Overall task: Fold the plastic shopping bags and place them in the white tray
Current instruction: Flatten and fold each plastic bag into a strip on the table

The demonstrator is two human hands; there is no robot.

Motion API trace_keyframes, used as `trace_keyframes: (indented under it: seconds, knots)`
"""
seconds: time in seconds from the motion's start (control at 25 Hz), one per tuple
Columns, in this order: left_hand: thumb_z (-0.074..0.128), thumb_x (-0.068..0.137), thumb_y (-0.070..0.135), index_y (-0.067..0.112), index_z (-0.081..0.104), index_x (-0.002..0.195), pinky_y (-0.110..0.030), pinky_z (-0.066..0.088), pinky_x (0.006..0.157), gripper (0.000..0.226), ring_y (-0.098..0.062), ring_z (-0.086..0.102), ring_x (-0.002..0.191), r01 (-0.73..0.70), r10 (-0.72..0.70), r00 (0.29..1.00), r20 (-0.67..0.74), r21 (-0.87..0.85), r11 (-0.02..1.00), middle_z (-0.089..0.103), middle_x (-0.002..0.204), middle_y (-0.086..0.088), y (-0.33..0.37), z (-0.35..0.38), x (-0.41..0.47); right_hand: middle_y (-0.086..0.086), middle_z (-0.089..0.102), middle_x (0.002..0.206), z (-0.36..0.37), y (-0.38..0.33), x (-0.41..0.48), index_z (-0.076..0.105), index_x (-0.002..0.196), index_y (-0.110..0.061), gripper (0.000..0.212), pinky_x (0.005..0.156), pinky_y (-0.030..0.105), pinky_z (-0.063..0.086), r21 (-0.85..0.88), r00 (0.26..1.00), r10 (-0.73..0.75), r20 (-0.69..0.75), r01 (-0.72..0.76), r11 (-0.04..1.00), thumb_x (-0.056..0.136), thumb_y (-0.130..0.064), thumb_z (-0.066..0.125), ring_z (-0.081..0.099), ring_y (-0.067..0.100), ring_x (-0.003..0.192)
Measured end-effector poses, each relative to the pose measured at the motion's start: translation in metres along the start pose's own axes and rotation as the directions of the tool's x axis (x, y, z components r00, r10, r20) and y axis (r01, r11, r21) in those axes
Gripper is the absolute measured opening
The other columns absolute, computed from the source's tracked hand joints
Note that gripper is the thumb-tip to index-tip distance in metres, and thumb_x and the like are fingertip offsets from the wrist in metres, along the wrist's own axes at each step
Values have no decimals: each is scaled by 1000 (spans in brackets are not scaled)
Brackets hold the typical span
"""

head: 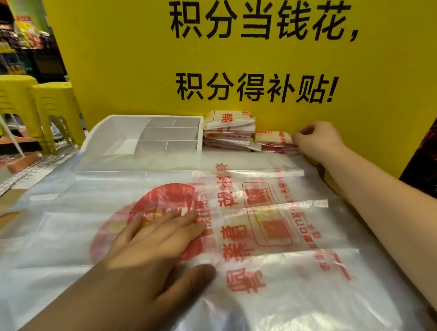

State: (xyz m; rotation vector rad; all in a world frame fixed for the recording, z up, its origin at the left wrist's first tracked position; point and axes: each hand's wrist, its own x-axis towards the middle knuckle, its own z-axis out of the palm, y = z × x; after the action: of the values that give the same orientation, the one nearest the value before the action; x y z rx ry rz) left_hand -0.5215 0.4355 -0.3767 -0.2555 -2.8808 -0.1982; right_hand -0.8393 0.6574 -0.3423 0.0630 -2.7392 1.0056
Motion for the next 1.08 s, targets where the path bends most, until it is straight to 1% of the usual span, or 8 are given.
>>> trace_keyframes:
  seconds: [0.12,0.36,0.48,0.56,0.64,0.72,0.88,1.08]
  knots:
    - [0,71,86,58,9,148,-7,-22,102,83,22,-13,133,87,-87,991,102,-1,996,-7,149,44,4,-9,-4,8,68,106,-19,-11,-30,65,107,-17,19,70,30,40,-48,988,-150,-38,149,988,95,-31,60,56,23,90]
    - [35,90,75,43,50,126,-29,34,108,51,-4,44,125,100,-108,984,-145,-63,993,47,134,24,13,-15,-11,-8,64,110,-45,-46,-194,67,111,-26,25,81,29,42,-11,786,-587,194,600,800,94,-41,55,57,11,103]
    - [45,87,72,39,58,116,-33,37,103,46,-5,50,114,136,-158,947,-282,-96,986,55,119,22,0,-31,-41,-23,53,127,-51,-29,-278,60,123,-38,42,101,21,39,112,656,-682,323,689,716,92,-60,45,47,-4,120]
    - [50,80,81,46,52,130,-32,29,114,60,1,37,132,98,-117,984,-135,-143,985,45,136,28,-11,-36,-73,-33,27,148,-50,-11,-305,41,140,-49,63,115,16,22,23,606,-633,481,713,701,85,-80,36,21,-9,140]
    - [53,75,86,55,34,143,-30,6,122,77,9,11,144,88,-81,995,56,-127,988,22,152,33,-21,-33,-97,-35,6,154,-45,2,-312,19,149,-54,76,115,12,4,-102,607,-596,525,740,664,81,-88,25,2,-7,145]
    - [48,78,82,57,28,146,-32,-2,123,75,15,4,142,69,-63,997,54,-111,991,17,156,32,-25,-26,-108,-30,13,157,-43,5,-315,20,149,-53,76,116,15,10,-145,625,-622,471,750,645,82,-87,17,10,-3,146]
    - [29,82,60,48,48,139,-38,17,124,61,9,29,137,121,-134,989,-56,-185,975,42,148,25,-30,-34,-109,-28,37,147,-52,-4,-318,36,145,-48,74,112,25,33,-149,636,-648,419,753,641,83,-85,18,36,-1,135]
    - [54,98,26,40,64,123,-37,49,98,30,-3,57,113,134,-150,987,-50,-240,961,64,122,21,-38,-47,-107,-30,49,134,-66,-8,-309,47,137,-46,73,104,29,43,-159,663,-603,443,721,675,83,-87,23,48,-1,124]
